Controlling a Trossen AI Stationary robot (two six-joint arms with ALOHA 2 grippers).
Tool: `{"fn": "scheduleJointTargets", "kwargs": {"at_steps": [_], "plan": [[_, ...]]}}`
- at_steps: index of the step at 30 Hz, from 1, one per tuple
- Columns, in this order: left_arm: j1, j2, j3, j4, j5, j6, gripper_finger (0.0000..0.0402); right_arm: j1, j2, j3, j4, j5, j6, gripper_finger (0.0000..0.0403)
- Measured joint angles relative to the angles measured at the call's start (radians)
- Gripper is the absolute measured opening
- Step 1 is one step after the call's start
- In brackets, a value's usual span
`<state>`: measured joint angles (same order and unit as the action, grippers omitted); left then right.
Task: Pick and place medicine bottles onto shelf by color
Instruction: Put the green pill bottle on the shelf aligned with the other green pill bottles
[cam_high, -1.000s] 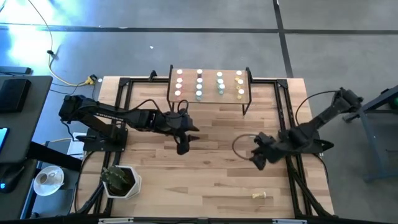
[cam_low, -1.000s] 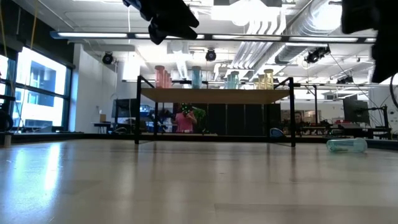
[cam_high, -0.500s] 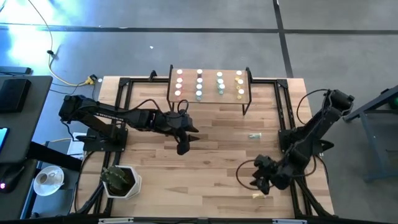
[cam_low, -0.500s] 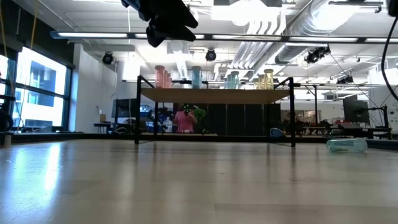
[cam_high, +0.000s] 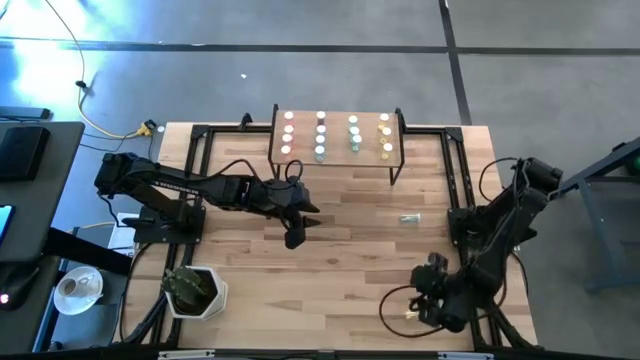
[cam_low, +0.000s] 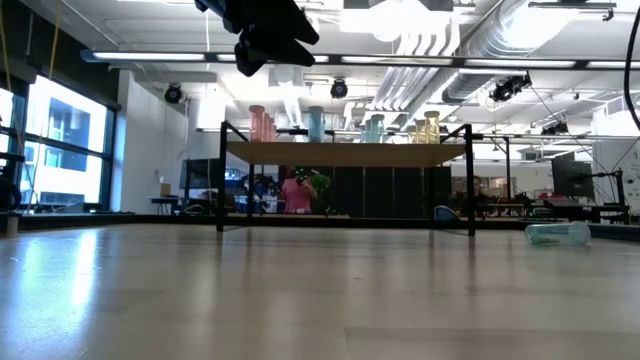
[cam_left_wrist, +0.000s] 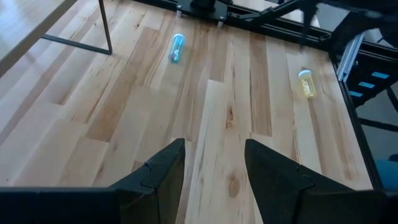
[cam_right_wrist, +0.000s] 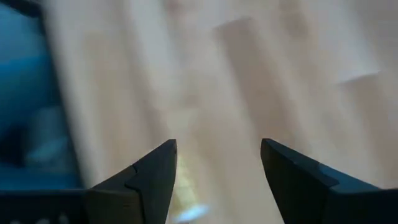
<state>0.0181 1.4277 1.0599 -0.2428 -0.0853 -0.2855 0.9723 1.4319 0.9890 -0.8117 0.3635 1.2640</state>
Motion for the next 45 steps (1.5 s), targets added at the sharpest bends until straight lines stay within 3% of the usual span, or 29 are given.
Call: {"fn": "scheduleJointTargets", "kwargs": {"at_steps": [6,14,25,36,45], "plan": [[0.000,0.000,0.000,0.000,0.000,0.000,0.0158,-0.067,0.042,0.048,-0.304,0.117,-0.062,0.0224],[0.000,0.000,0.000,0.000,0.000,0.005,0.0158,-0.216,0.012,0.040,-0.436,0.123,-0.262,0.0224],[0.000,0.000,0.001,-0.001,0.000,0.053,0.0158,-0.482,-0.071,-0.109,-0.365,0.012,-0.566,0.0224],[0.000,0.000,0.001,-0.008,0.000,0.053,0.0158,-0.781,-0.081,-0.123,-0.245,-0.097,-0.898,0.0224],[0.000,0.000,0.001,-0.034,0.000,0.053,0.0158,-0.921,-0.080,-0.193,-0.105,-0.219,-1.113,0.0224]]}}
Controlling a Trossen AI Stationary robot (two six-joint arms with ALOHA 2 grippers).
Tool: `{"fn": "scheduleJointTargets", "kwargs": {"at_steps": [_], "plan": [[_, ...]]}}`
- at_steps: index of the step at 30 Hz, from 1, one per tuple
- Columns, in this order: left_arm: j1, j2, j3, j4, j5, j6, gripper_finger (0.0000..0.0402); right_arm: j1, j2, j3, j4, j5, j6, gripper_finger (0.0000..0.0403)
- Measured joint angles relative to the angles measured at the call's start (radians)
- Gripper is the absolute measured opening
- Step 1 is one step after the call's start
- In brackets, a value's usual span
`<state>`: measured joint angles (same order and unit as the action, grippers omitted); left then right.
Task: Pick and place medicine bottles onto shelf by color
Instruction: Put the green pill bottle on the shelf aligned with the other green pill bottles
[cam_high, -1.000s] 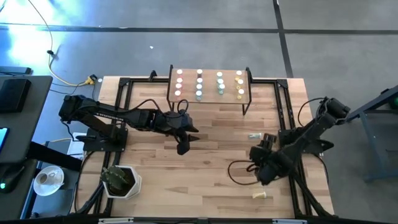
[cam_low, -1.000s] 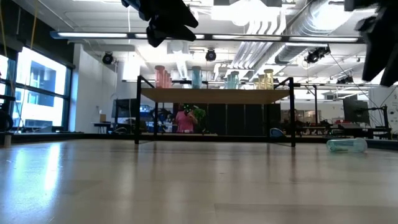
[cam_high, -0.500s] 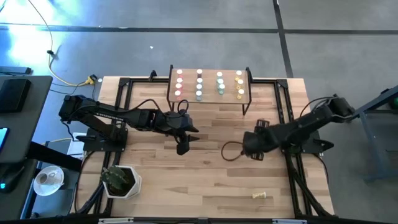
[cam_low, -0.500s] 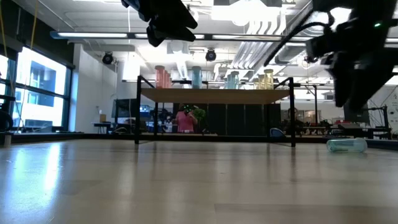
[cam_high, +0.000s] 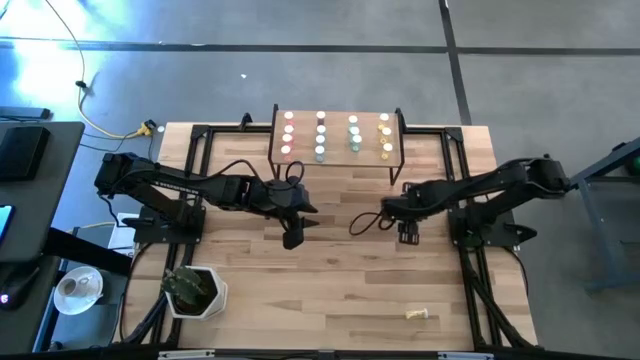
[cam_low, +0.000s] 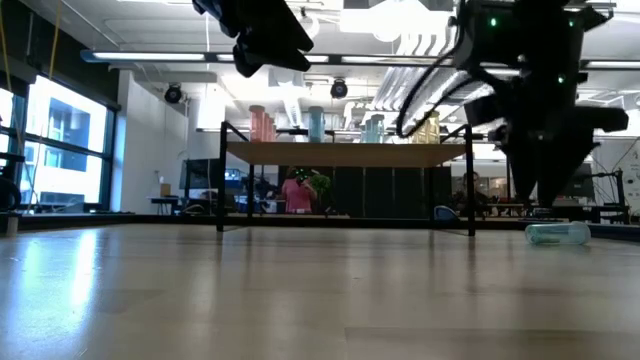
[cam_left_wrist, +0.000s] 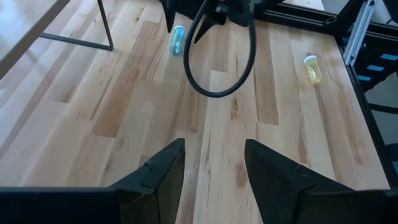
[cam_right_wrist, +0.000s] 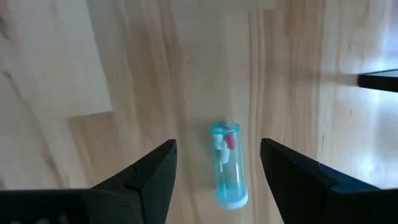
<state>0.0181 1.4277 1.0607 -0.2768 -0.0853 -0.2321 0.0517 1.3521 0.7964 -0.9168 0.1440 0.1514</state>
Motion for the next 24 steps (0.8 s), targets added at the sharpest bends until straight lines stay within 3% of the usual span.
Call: {"fn": "scheduleJointTargets", "kwargs": {"at_steps": [12,24], "plan": [[0.000,0.000,0.000,-0.019,0.000,0.033,0.0158,-0.064,0.003,-0.066,0.063,0.003,-0.023,0.0224],[0.000,0.000,0.000,-0.019,-0.002,0.086,0.0158,-0.118,0.115,-0.066,0.078,-0.052,-0.059,0.0224]]}}
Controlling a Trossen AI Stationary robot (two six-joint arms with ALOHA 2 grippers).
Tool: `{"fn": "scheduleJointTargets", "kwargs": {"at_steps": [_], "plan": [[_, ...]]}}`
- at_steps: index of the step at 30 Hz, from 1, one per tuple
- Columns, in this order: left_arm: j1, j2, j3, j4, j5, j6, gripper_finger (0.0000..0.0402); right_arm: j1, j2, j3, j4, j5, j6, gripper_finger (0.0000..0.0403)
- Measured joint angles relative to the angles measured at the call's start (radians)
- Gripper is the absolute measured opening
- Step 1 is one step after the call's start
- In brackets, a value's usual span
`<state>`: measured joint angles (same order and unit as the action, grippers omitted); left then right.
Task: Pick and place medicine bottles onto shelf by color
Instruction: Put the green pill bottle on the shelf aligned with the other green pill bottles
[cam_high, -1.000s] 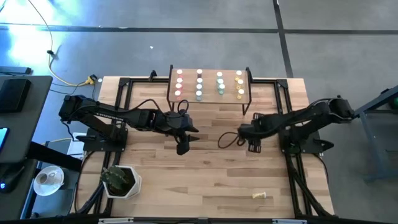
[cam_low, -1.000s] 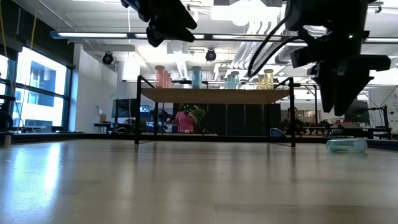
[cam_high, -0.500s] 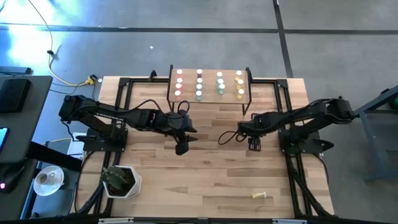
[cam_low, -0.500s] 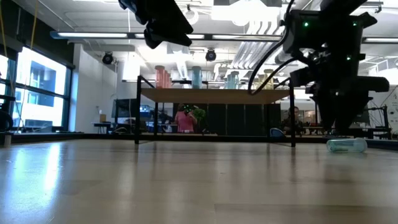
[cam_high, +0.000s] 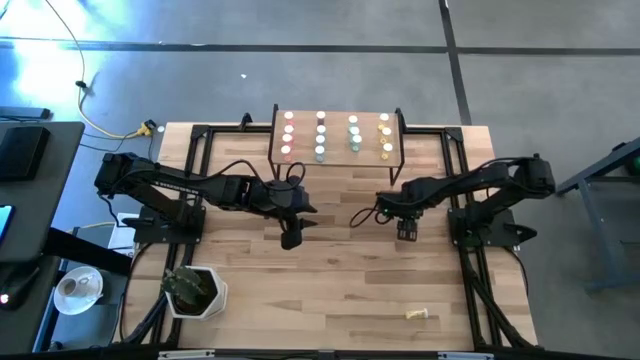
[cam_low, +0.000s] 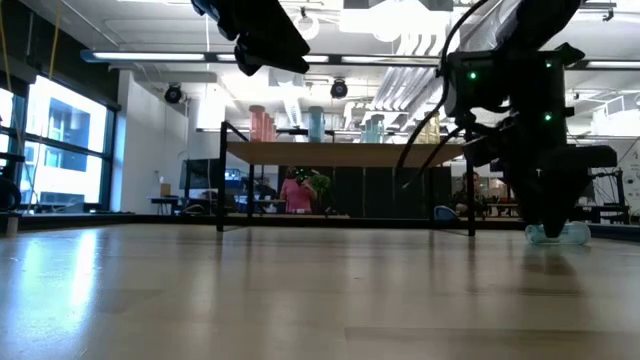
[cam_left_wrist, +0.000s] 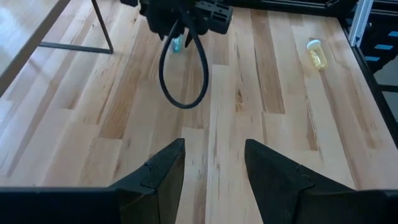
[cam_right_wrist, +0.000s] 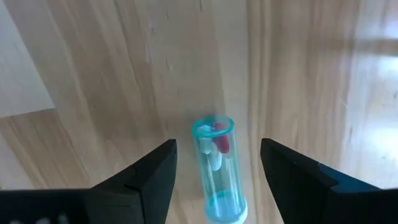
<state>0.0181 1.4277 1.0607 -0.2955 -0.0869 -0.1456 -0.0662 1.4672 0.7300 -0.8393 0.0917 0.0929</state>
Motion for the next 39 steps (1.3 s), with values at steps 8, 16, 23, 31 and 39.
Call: {"fn": "scheduleJointTargets", "kwargs": {"at_steps": [8,16,23,31,39], "plan": [[0.000,0.000,0.000,0.000,-0.003,0.000,0.0158,0.000,0.053,0.000,0.010,-0.032,-0.010,0.0177],[0.000,0.000,0.000,0.000,-0.003,0.000,0.0158,0.001,0.063,0.001,0.027,-0.044,-0.012,0.0116],[0.000,0.000,0.000,0.000,-0.003,0.000,0.0158,0.001,0.062,0.002,0.035,-0.045,-0.004,0.0090],[0.000,0.000,0.000,0.000,-0.003,0.000,0.0158,0.001,0.046,0.034,0.057,-0.088,0.017,0.0092],[0.000,0.000,0.000,-0.015,-0.003,0.000,0.0158,0.027,-0.088,0.079,0.121,-0.104,0.049,0.0092]]}}
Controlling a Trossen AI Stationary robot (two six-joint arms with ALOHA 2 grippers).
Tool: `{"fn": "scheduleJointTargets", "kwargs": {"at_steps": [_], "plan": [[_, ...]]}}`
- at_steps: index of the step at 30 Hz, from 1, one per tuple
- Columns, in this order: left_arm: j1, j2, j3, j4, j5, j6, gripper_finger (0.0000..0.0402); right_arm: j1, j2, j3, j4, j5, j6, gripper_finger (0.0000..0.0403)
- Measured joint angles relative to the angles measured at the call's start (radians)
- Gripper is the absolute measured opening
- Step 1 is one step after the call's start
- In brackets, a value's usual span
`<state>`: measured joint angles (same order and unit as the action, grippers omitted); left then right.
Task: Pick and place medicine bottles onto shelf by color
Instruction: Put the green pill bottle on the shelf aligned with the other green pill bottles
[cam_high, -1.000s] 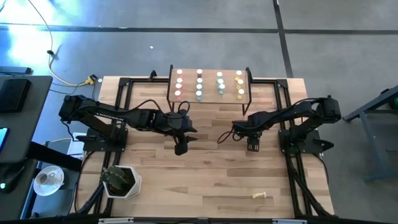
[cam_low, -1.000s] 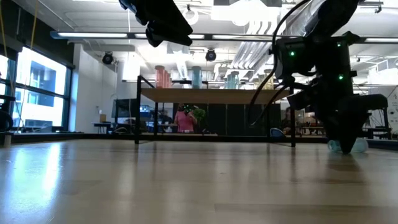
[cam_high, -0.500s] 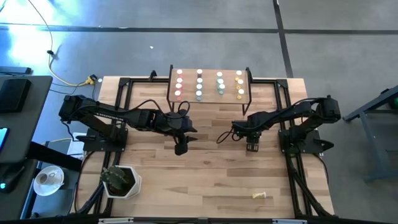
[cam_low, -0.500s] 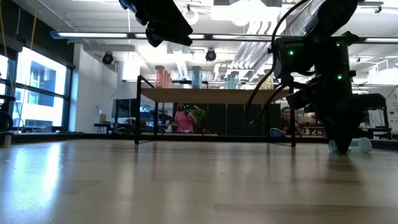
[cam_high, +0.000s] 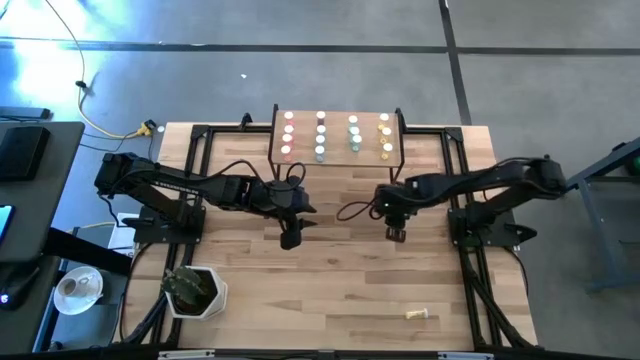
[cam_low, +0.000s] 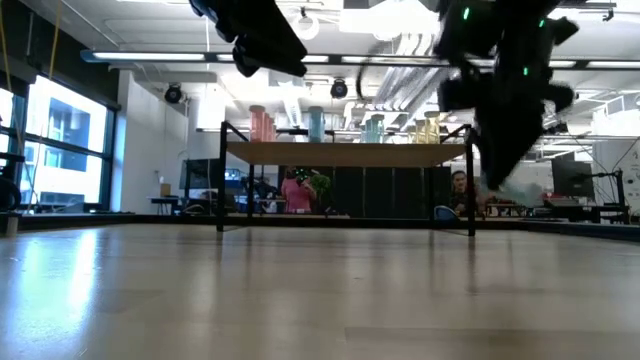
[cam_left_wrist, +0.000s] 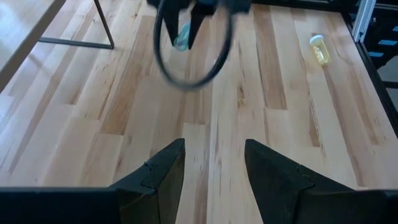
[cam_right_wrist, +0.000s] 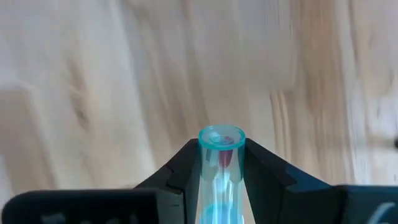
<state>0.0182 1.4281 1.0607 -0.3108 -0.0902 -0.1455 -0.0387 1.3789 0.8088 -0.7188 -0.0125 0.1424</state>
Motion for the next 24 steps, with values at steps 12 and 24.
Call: {"fn": "scheduleJointTargets", "kwargs": {"at_steps": [12,24], "plan": [[0.001,0.000,0.000,-0.006,-0.008,0.000,0.0164,0.110,-0.220,0.004,0.288,-0.003,0.123,0.0092],[0.001,0.000,0.000,0.045,-0.121,0.033,0.0229,0.200,-0.242,0.004,0.591,0.135,0.129,0.0092]]}}
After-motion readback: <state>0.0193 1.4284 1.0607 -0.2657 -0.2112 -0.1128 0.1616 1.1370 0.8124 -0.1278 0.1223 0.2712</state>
